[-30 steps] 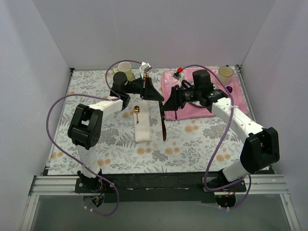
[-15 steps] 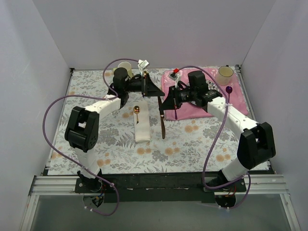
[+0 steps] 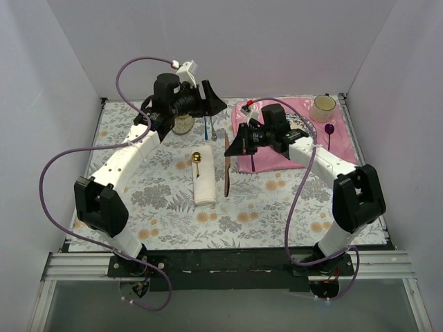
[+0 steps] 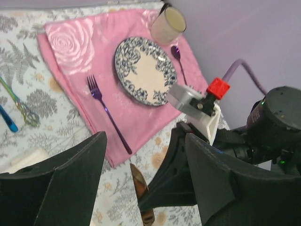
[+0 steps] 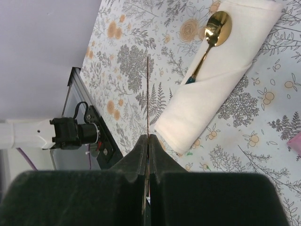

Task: Fold the napkin into a case and place the utensils inside
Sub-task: Pass from the right arm to the left

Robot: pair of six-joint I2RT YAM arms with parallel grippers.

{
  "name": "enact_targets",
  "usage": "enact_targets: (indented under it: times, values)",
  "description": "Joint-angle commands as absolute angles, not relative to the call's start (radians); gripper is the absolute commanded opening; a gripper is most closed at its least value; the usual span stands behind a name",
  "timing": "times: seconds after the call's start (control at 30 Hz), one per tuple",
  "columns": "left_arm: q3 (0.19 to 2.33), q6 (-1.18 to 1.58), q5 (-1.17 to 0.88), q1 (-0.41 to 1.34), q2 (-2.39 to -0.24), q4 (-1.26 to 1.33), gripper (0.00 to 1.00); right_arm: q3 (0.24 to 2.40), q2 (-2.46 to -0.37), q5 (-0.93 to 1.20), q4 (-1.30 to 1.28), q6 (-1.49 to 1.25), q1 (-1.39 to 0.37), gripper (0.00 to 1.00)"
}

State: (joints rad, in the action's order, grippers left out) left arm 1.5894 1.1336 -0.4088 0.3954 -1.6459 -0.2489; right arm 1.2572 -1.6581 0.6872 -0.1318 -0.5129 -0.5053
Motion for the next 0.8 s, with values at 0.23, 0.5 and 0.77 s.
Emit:
enact_targets:
  times: [0.23, 0.5, 0.77]
  values:
    - [1.626, 1.134, -0.18, 0.491, -1.663, -0.557, 0.61, 1.371, -1.706, 0.657, -0.057, -0.6, -0.531, 0.01]
    - [1.602, 1.166, -0.178, 0.517, -1.683, -0.568, 0.55, 1.391, -1.727, 0.667, -0.054, -0.604, -0.531, 0.01]
    - [1.58, 1.193, -0.19, 0.526, -1.686, -0.569, 0.46, 1.402, -1.746, 0.669, -0.049, -0.607, -0.532, 0.01]
